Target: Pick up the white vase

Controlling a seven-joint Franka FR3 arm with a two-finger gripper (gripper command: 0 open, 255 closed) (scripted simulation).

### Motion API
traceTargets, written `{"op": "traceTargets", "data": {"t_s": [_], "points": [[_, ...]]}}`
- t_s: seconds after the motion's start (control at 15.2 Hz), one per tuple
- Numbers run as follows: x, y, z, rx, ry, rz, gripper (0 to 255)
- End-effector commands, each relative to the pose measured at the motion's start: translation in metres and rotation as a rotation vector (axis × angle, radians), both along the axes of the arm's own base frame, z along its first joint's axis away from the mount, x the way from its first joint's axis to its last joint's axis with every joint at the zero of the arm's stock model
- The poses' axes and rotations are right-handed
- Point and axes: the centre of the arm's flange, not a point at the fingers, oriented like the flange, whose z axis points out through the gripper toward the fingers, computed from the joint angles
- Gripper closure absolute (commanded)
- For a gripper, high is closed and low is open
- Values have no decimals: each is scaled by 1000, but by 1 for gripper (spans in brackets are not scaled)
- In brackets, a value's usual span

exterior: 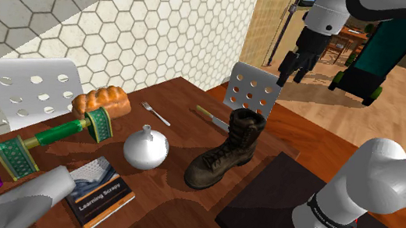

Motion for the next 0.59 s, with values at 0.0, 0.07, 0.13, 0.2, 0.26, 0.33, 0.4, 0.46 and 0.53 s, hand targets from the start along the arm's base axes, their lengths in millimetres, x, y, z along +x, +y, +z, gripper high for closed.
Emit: {"op": "traceTargets", "data": {"t_s": [0.0, 0.07, 0.13, 0.2, 0.26, 0.33, 0.4, 0.46, 0.53], "points": [[0, 0, 0, 0, 0, 0, 0], [8, 8, -6, -1, 2, -1, 0], [17, 17, -13, -1, 3, -2, 0], [25, 25, -19, -2, 5, -3, 0], [34, 33, -25, -3, 7, -4, 0], [42, 41, -31, -3, 8, -5, 0], [51, 50, -38, -4, 10, -6, 0], [59, 58, -44, -4, 12, -7, 0], [68, 66, -51, -5, 13, -8, 0]]}}
